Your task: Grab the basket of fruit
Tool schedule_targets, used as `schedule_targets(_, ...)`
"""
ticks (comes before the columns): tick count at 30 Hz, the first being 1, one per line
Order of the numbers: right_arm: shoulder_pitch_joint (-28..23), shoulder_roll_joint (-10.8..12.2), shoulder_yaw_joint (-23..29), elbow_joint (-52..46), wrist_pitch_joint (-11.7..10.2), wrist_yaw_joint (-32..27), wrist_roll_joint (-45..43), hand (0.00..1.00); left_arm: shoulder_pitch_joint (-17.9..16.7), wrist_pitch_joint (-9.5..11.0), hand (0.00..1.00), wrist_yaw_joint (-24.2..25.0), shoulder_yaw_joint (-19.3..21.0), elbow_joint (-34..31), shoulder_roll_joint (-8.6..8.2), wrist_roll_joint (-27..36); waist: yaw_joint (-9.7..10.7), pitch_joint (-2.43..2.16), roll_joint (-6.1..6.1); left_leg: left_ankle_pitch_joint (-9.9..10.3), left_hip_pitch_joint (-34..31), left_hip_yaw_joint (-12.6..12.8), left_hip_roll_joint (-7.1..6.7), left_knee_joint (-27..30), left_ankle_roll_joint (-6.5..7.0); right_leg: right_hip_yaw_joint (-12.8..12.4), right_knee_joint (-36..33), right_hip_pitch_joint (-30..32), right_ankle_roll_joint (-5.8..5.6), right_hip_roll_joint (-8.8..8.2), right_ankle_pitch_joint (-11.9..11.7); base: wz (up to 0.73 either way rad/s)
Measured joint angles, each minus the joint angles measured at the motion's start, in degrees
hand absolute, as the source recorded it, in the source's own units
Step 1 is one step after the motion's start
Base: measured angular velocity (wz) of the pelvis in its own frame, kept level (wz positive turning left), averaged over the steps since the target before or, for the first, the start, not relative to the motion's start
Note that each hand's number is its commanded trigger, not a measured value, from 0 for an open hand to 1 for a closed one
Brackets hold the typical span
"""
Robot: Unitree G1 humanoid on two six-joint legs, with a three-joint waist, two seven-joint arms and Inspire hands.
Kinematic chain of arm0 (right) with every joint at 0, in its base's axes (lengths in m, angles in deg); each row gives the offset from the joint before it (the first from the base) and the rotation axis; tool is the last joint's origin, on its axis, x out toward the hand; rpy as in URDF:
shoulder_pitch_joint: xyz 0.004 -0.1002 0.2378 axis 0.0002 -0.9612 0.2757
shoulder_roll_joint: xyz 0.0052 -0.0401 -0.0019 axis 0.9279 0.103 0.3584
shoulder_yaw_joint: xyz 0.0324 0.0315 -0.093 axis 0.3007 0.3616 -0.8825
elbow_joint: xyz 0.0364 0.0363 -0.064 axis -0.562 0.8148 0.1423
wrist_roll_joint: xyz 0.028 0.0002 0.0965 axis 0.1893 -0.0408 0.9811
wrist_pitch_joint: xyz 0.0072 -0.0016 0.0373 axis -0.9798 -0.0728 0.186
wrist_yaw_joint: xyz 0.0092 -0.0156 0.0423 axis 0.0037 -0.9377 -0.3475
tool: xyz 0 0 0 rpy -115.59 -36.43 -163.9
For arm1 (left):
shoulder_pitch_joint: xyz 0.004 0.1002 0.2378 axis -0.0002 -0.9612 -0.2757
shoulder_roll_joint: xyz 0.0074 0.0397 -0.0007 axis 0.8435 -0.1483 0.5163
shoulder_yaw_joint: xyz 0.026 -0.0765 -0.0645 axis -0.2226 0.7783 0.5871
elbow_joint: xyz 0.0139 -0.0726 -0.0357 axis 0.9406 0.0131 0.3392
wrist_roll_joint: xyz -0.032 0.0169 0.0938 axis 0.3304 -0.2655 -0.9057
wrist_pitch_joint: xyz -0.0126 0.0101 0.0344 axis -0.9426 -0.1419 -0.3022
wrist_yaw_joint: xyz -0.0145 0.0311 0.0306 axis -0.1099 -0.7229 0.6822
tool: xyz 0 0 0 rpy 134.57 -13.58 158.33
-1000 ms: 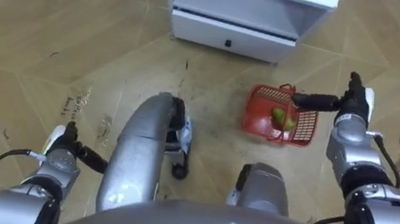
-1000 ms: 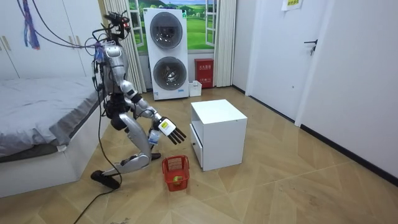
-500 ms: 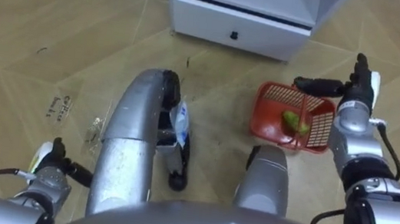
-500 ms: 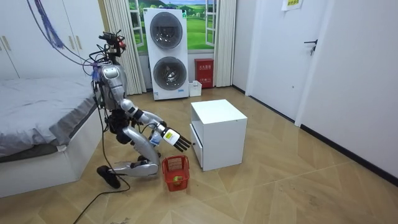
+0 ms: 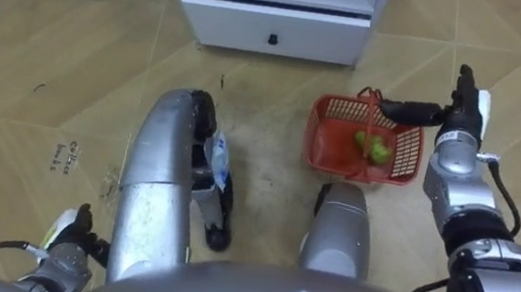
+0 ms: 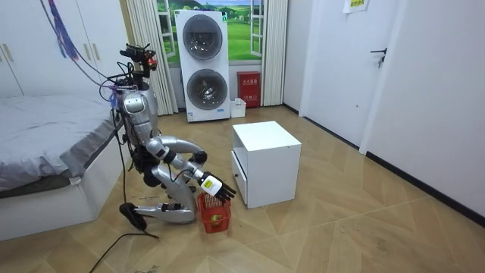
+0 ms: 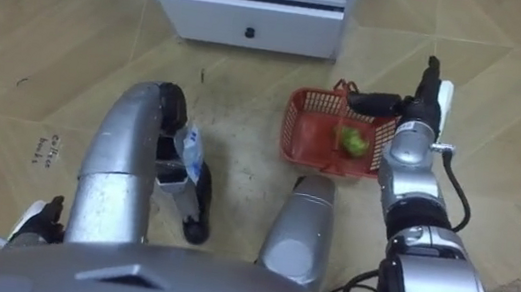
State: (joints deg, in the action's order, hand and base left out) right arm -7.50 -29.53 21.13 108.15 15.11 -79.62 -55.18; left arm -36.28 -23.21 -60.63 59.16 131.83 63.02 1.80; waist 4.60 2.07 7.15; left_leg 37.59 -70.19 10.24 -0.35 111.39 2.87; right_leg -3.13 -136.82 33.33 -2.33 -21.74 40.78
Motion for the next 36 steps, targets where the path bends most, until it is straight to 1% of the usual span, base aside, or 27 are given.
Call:
schedule_targets(1,0.0,0.0,0.0,-0.1,0.0,0.0,0.4,0.00,-0.4,0.0,0.00,0.1,0.0,-0.1,0.05,0.2,0.2,-0.15,0.25,-0.1,-0.6,-0.3,-0.52,1.1,-0.19,0.0,-0.8,-1.0,0.12,0.12,0.5,-0.11)
schedule_targets(2,0.2,-1.0,-0.3,-0.3,0.0,0.2,0.9,0.00,-0.7,-0.3,0.00,0.8,0.1,-0.1,-1.11,0.2,0.0,0.33,-0.47,-0.1,-2.0,-1.4,-0.36,3.6,-0.87,0.0,-1.8,-1.4,-0.02,2.05,0.6,-0.10)
schedule_targets(3,0.3,-1.9,-0.7,-0.9,0.0,0.1,1.4,0.00,-0.7,0.2,0.00,1.7,0.0,-0.9,-2.16,0.2,-0.4,0.25,-1.26,0.1,-3.6,-1.0,-1.25,2.2,-1.21,-0.1,-1.7,-0.8,-0.06,2.27,0.8,-0.07)
schedule_targets(4,0.3,-2.1,-0.8,-1.1,0.0,0.1,1.4,0.00,-0.6,0.6,0.00,2.3,-0.1,-1.2,-2.19,0.2,-0.2,0.25,-1.28,0.0,-4.5,0.1,-1.70,0.0,-1.17,0.1,-1.5,-0.7,-0.27,2.05,0.8,-0.04)
schedule_targets(5,0.2,-2.1,-1.1,-1.1,0.0,0.0,1.4,0.00,-0.2,1.0,0.00,3.3,0.0,-1.2,-1.97,0.2,-0.5,0.02,-1.53,-1.5,-5.8,0.4,-2.69,-2.8,-2.21,0.1,-1.1,-1.0,-0.51,2.13,0.7,-0.12)
schedule_targets(6,0.2,-1.8,-1.7,-1.1,0.0,0.1,1.3,0.00,-0.1,1.0,0.00,3.4,0.0,-1.2,-1.56,0.2,-0.6,-0.26,-0.77,-1.9,-5.0,-0.4,-3.62,-3.1,-3.49,0.0,-0.4,-1.6,-0.56,2.18,0.8,-0.15)
schedule_targets(7,0.1,-1.6,-2.1,-1.1,-0.1,0.5,1.0,0.00,0.2,0.9,0.00,3.5,0.0,-1.1,-1.34,0.2,-0.4,-0.39,-0.68,-1.8,-4.8,-0.6,-3.61,-3.0,-3.30,0.4,0.1,-2.0,-0.59,2.29,0.8,-0.03)
schedule_targets(8,0.1,-1.6,-2.2,-1.1,-0.1,1.3,1.0,0.00,1.2,1.0,0.00,3.4,0.0,-1.0,-1.11,0.2,-0.4,-0.35,-0.69,-1.6,-4.7,-1.1,-3.57,-3.0,-3.10,1.1,0.7,-2.4,-0.71,2.51,0.9,0.06)
schedule_targets(10,0.2,-1.7,-2.2,-1.2,-0.1,2.1,0.9,0.00,1.9,1.1,0.00,3.4,0.0,-1.2,-1.18,0.2,-1.1,-0.31,-0.75,-1.4,-4.2,-1.1,-3.27,-2.9,-3.12,0.9,0.9,-2.6,-0.79,2.64,0.9,-0.04)
schedule_targets(12,0.0,-1.8,-2.8,-0.9,0.0,2.1,0.6,0.00,2.0,1.0,0.00,3.4,-0.4,-2.2,-1.21,0.2,-2.0,-0.03,-1.66,-1.4,-4.1,-1.1,-2.92,-3.0,-3.16,1.0,0.8,-2.8,-0.73,2.95,1.0,-0.03)
schedule_targets(13,0.0,-1.8,-3.0,-0.8,0.1,2.1,0.5,0.00,2.0,1.0,0.00,3.4,-0.7,-2.3,-1.22,0.2,-2.0,0.09,-1.95,-1.5,-4.1,-1.1,-2.88,-3.1,-3.20,1.0,0.8,-2.8,-0.72,2.98,1.0,0.00)
schedule_targets(15,0.0,-1.6,-4.8,0.6,0.1,2.2,0.4,0.00,1.7,0.6,0.00,3.5,-1.3,-2.3,-1.21,0.3,-2.5,0.21,-2.78,-1.5,-4.2,-1.0,-2.45,-3.3,-3.35,0.9,0.7,-2.3,-0.69,3.24,1.0,0.00)
schedule_targets(17,0.0,-1.6,-5.8,1.3,0.7,2.2,0.4,0.00,1.7,0.2,0.00,3.7,-1.3,-2.2,-1.21,0.7,-3.1,0.36,-2.95,-1.6,-4.4,-1.0,-2.34,-3.5,-3.51,0.8,0.7,-1.9,-0.68,3.34,1.0,0.00)
schedule_targets(19,0.0,-1.5,-6.2,1.8,0.7,2.2,0.3,0.00,1.6,-0.2,0.00,4.2,-2.3,-2.2,-1.21,0.7,-3.5,0.37,-2.96,-1.6,-4.8,-1.0,-2.30,-3.7,-3.57,0.7,0.7,-1.2,-0.67,3.47,1.0,0.00)
schedule_targets(23,0.3,-1.5,-6.3,2.7,0.7,2.2,0.4,0.00,1.1,-0.2,0.00,4.7,-3.3,-2.2,-1.27,0.8,-3.6,0.42,-2.89,-1.7,-5.4,-1.1,-2.05,-3.7,-3.62,0.3,0.8,-0.3,-0.67,3.86,1.0,-0.02)
schedule_targets(25,0.3,-1.5,-6.4,2.6,0.7,2.2,0.8,0.00,1.2,0.0,0.00,4.7,-3.7,-2.2,-1.27,2.0,-3.5,0.42,-2.88,-1.7,-5.6,-1.1,-2.05,-3.8,-3.66,0.2,0.7,0.0,-0.67,3.85,1.0,0.00)
schedule_targets(28,0.3,-1.4,-6.8,0.1,0.7,2.2,1.4,0.00,1.1,0.0,0.00,4.7,-4.3,-2.3,-1.26,2.4,-3.7,0.38,-3.04,-1.8,-6.2,-0.9,-1.71,-3.8,-3.86,0.2,0.6,0.8,-0.63,3.88,1.0,0.00)
schedule_targets(29,0.3,-1.3,-6.9,-0.8,0.7,2.2,1.4,0.00,1.0,0.0,0.00,4.7,-4.5,-2.3,-1.26,3.1,-4.0,0.35,-3.09,-1.8,-6.2,-0.7,-1.38,-3.7,-3.86,0.2,0.6,0.8,-0.62,3.93,1.0,0.00)
schedule_targets(31,0.3,-1.2,-7.8,-2.0,0.7,2.1,1.5,0.00,0.8,-0.1,0.00,4.7,-4.6,-2.4,-1.26,3.1,-4.5,0.35,-3.19,-1.8,-6.2,-0.8,-1.37,-3.7,-3.86,0.2,0.5,0.8,-0.62,3.97,1.0,0.00)
schedule_targets(33,0.3,-0.9,-8.5,-2.7,0.7,2.1,1.6,0.00,0.4,-0.1,0.00,4.7,-5.1,-3.3,-1.26,3.2,-5.2,0.26,-3.59,-1.8,-6.2,-0.8,-1.37,-3.8,-3.86,0.2,0.5,0.8,-0.62,3.97,1.0,0.00)
schedule_targets(36,0.3,-0.1,-9.3,-3.1,0.7,2.1,1.6,0.00,-0.1,-0.1,0.00,4.6,-6.4,-4.1,-1.26,3.2,-5.4,0.24,-4.25,-1.8,-6.2,-0.7,-1.38,-3.8,-3.88,0.2,0.3,0.9,-0.62,3.96,1.0,0.00)
